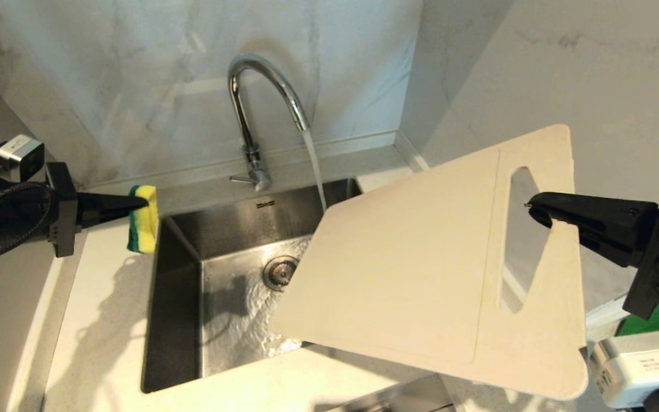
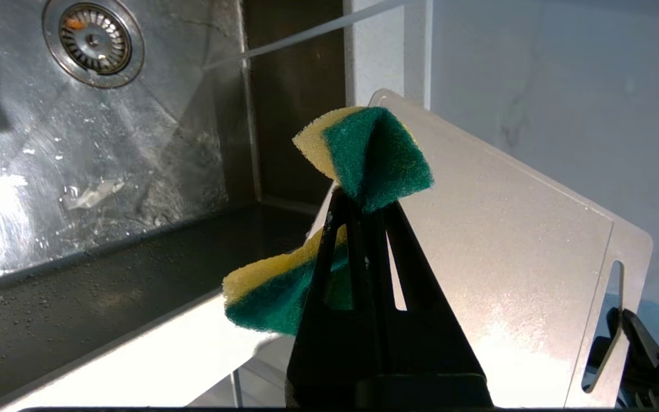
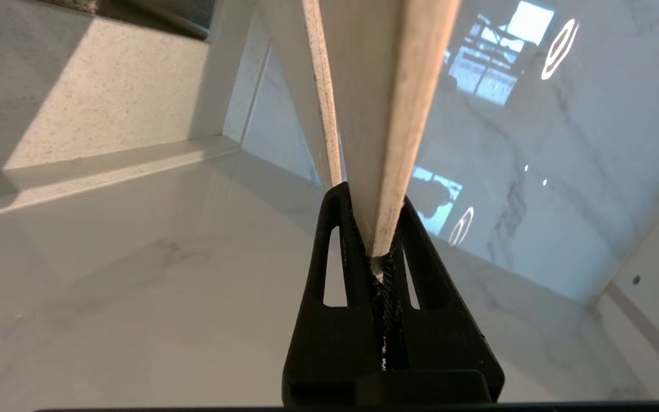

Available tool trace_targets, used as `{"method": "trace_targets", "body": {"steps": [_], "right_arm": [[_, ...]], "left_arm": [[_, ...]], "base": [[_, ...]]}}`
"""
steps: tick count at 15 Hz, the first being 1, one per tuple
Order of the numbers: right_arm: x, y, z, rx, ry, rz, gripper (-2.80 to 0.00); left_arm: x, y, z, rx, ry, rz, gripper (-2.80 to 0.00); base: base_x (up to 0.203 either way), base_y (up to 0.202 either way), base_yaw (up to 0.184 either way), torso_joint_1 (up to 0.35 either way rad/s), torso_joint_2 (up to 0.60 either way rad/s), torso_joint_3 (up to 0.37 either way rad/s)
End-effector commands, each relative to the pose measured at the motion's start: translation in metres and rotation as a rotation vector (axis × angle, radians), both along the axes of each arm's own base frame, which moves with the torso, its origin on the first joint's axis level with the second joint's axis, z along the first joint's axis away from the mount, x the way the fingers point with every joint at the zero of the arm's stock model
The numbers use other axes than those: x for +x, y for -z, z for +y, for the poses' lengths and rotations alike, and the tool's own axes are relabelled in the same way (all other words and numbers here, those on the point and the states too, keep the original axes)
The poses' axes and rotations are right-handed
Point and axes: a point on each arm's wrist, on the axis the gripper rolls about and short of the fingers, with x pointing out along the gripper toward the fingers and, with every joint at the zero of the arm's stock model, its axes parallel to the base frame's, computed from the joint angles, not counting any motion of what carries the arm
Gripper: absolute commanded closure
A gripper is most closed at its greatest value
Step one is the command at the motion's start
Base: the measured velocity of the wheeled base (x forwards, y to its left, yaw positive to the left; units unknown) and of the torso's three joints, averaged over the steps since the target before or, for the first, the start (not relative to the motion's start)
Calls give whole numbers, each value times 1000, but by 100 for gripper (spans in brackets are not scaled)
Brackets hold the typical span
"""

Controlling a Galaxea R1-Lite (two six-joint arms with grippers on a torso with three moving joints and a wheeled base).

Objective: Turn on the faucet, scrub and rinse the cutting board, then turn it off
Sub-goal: Put down the cutting board

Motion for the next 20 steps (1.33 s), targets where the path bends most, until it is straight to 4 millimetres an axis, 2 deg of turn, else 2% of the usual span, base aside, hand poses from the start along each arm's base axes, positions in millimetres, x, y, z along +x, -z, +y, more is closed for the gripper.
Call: {"method": "trace_targets", "body": {"steps": [1, 4, 7, 11, 20], "right_arm": [[-15, 2, -6, 5, 36, -29, 0], [-27, 10, -13, 42, 126, -18, 0], [-31, 19, -16, 77, 234, -18, 0], [-22, 26, -16, 146, 348, -117, 0], [0, 52, -12, 214, 479, 46, 0]], "left_arm": [[-4, -2, -2, -4, 12, 1, 0], [-4, -2, -4, -4, 18, 6, 0], [-4, -2, -4, -2, 14, 9, 0], [-5, 0, -6, -3, 31, 29, 0], [-9, 0, -13, -5, 61, 38, 0]], "base": [[0, 0, 0, 0, 0, 0], [0, 0, 0, 0, 0, 0], [0, 0, 0, 0, 0, 0], [0, 0, 0, 0, 0, 0], [0, 0, 0, 0, 0, 0]]}}
